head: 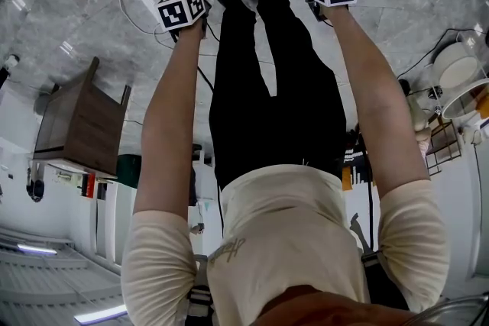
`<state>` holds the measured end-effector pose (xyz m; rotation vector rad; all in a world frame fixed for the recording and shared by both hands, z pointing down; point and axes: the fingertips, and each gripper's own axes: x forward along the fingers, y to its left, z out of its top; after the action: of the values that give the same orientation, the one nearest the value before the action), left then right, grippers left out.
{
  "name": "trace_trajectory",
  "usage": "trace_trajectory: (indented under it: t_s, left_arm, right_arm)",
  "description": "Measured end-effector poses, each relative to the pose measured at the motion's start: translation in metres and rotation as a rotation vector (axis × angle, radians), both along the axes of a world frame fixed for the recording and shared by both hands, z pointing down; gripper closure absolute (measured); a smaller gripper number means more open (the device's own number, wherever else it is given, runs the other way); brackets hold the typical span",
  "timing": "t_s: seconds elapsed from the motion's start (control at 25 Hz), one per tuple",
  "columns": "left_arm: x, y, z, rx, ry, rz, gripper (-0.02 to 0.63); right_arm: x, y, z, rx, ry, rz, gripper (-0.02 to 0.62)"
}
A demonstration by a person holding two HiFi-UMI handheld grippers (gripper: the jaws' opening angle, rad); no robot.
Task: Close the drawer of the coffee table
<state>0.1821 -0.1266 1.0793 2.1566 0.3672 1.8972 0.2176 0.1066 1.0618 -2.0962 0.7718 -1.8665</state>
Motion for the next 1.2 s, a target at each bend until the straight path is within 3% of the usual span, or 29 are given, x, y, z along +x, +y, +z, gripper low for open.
trace_trajectory:
  t_s: [0.52, 0.88, 1.2]
  left_arm:
    - [0.007, 0.0, 0.001, -0.004, 0.03, 0.042, 0.601]
    - [0.01, 0.001, -0.002, -0.023, 0.055, 0.059, 0.601]
    - [-0.021, 0.026, -0.008, -0.082, 0.031, 0.207, 0.601]
  right_arm:
    - [0.006, 0.0, 0.0, 0.019, 0.025, -0.034, 0.601]
    - [0.009, 0.002, -0.007, 0.014, 0.042, -0.001, 0.6]
    - [-0.001, -0.005, -0.013, 0.06, -0.02, 0.119, 0.6]
